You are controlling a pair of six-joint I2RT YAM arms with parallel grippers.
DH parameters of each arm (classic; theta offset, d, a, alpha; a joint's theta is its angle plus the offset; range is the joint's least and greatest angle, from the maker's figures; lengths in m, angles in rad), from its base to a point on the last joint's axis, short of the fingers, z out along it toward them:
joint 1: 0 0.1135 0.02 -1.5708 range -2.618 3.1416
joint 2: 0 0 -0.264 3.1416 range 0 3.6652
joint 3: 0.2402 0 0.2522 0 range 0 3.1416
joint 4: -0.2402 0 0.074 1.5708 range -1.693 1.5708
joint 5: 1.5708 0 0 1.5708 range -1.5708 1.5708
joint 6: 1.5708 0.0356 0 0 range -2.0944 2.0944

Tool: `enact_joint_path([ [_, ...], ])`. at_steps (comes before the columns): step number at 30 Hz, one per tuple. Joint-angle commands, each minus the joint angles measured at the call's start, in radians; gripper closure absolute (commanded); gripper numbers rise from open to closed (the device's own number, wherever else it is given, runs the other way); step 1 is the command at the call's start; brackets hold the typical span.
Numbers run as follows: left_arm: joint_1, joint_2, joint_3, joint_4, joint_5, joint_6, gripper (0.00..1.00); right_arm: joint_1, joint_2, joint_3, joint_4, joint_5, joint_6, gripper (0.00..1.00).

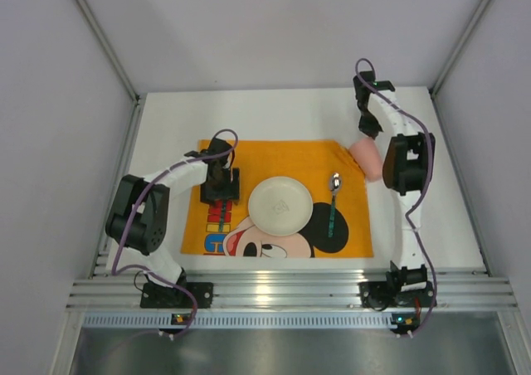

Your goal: Set the dinner table for one person

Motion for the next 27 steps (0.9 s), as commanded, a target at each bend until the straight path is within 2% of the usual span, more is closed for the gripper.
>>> enact_joint_path([
  [1,-0.008,0.066,-0.018,0.061,0.127,-0.029,0.25,-0.014,-0.136,-0.008,0.002,0.051,-0.021,1.00],
  [7,-0.010,0.048,0.008,0.040,0.113,-0.031,0.23,-0.052,-0.256,-0.070,0.032,0.046,-0.024,1.00],
  [9,-0.010,0.043,0.017,0.032,0.105,-0.030,0.21,-0.075,-0.303,-0.106,0.071,-0.034,-0.036,1.00],
  [10,-0.010,0.041,0.028,0.022,0.102,-0.028,0.21,-0.083,-0.314,-0.119,0.093,-0.085,-0.064,0.97],
  [11,-0.010,0.041,0.034,0.018,0.101,-0.028,0.20,-0.090,-0.314,-0.124,0.113,-0.174,-0.070,0.49],
  [12,-0.010,0.040,0.035,0.017,0.102,-0.028,0.20,-0.095,-0.307,-0.118,0.113,-0.197,-0.072,0.30],
  [15,-0.010,0.035,0.046,0.005,0.105,-0.033,0.21,-0.115,-0.261,-0.081,0.104,-0.242,-0.078,0.04],
  [18,-0.010,0.020,0.045,-0.002,0.099,-0.037,0.21,-0.127,-0.207,-0.034,0.076,-0.248,-0.081,0.00],
  [21,-0.010,-0.009,0.019,0.000,0.091,-0.043,0.21,-0.205,-0.162,-0.008,0.065,-0.280,-0.083,0.00],
  [27,-0.010,-0.069,-0.085,0.035,0.094,-0.079,0.21,-0.288,-0.081,0.048,0.012,-0.303,-0.081,0.01],
])
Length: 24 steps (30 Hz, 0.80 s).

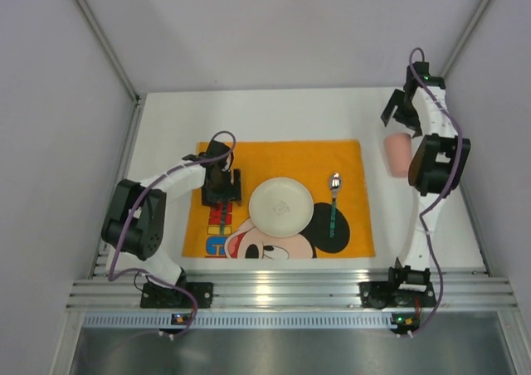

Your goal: Set the dinner table for one person

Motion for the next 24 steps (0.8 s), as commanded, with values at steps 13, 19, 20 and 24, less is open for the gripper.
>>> enact_joint_path([
  [13,-0.008,0.026,-0.059,0.081,0.085,-0.077,0.22,-0.075,-0.186,-0.209,-0.099,-0.043,-0.001,0.67],
  [19,-0.008,0.066,0.033,0.041,0.071,-0.029,0.22,-0.079,-0.275,-0.398,-0.089,-0.098,-0.004,1.00],
  [20,-0.008,0.067,0.040,0.037,0.069,-0.024,0.22,-0.079,-0.311,-0.429,-0.080,-0.108,-0.005,1.00],
  [24,-0.008,0.061,0.029,0.041,0.079,-0.024,0.22,-0.078,-0.404,-0.543,-0.059,-0.133,-0.027,0.95],
])
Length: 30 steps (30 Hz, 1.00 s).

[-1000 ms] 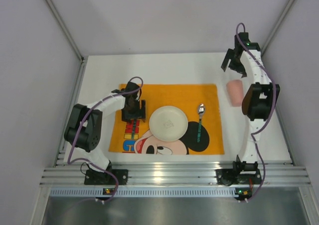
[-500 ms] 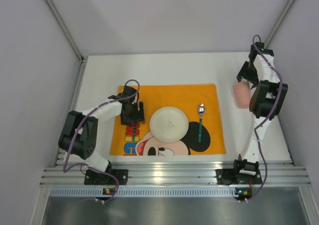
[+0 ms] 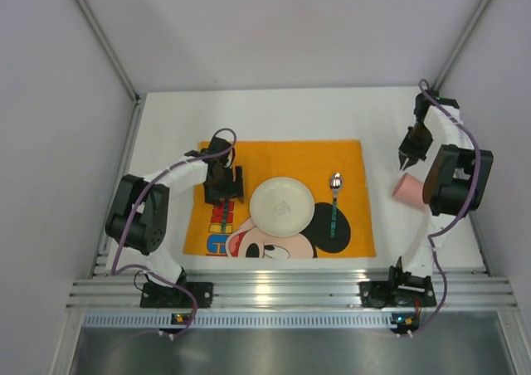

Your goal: Set the dinner table for one person

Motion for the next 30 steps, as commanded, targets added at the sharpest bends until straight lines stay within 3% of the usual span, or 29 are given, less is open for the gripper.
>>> enact_joint_path([
  [1,-0.008,0.025,-0.012,0.048,0.048,0.010,0.22,0.003,-0.150,-0.063,0.015,-0.038,-0.025,0.68],
  [4,-0.008,0.019,-0.028,0.061,0.056,0.012,0.22,0.020,-0.227,-0.083,-0.016,-0.001,-0.048,0.35],
  [6,-0.008,0.023,-0.036,0.068,0.057,0.013,0.22,0.037,-0.253,-0.071,-0.057,0.034,-0.062,0.30],
  [17,-0.009,0.040,-0.045,0.097,0.088,0.018,0.22,0.149,-0.370,-0.104,-0.203,0.278,-0.032,0.28],
  [24,-0.008,0.051,-0.055,0.119,0.123,0.033,0.22,0.117,-0.366,-0.301,-0.069,0.297,-0.018,0.28],
  [30,-0.008,0.042,-0.062,0.117,0.129,0.067,0.22,0.066,-0.237,-0.278,-0.016,0.294,-0.012,0.29],
])
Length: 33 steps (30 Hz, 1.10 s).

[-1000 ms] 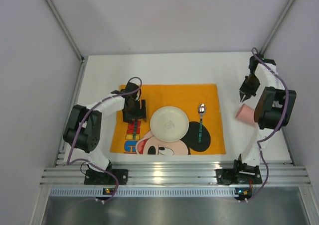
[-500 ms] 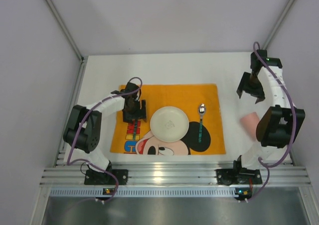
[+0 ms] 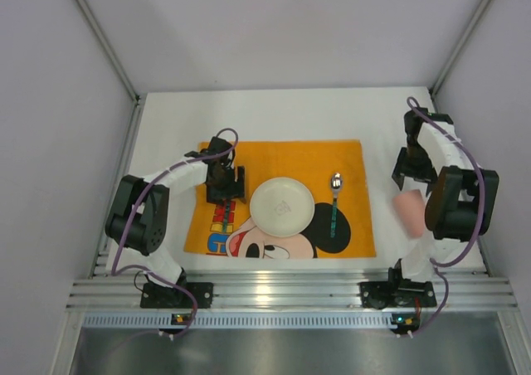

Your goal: Set the dinner table for one person

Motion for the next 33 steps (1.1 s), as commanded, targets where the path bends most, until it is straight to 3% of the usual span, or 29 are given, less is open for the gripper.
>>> enact_joint_path([
  [1,-0.008,0.042,-0.055,0.094,0.073,0.022,0.22,-0.019,0.047,0.035,0.070,0.036,0.012,0.29],
  [6,-0.006,0.048,-0.086,0.114,0.096,0.022,0.22,-0.019,0.068,0.030,0.064,0.015,0.023,0.30],
  [10,-0.008,0.048,-0.086,0.119,0.091,0.034,0.22,-0.015,-0.014,-0.051,0.038,-0.046,0.043,0.34],
  [16,-0.006,0.093,-0.077,0.145,0.120,0.028,0.23,-0.007,-0.117,-0.137,-0.016,-0.073,0.055,0.51],
  [19,-0.008,0.120,-0.058,0.146,0.131,0.030,0.23,-0.007,-0.125,-0.192,-0.012,-0.090,0.057,0.81],
  [20,-0.008,0.128,-0.049,0.146,0.131,0.034,0.23,-0.007,-0.126,-0.204,-0.007,-0.091,0.055,0.98],
  [29,-0.006,0.128,-0.034,0.133,0.130,0.034,0.23,-0.005,-0.159,-0.251,0.021,-0.103,0.040,1.00],
  [33,-0.008,0.116,-0.026,0.122,0.133,0.025,0.23,-0.005,-0.191,-0.174,-0.002,-0.119,0.049,1.00],
])
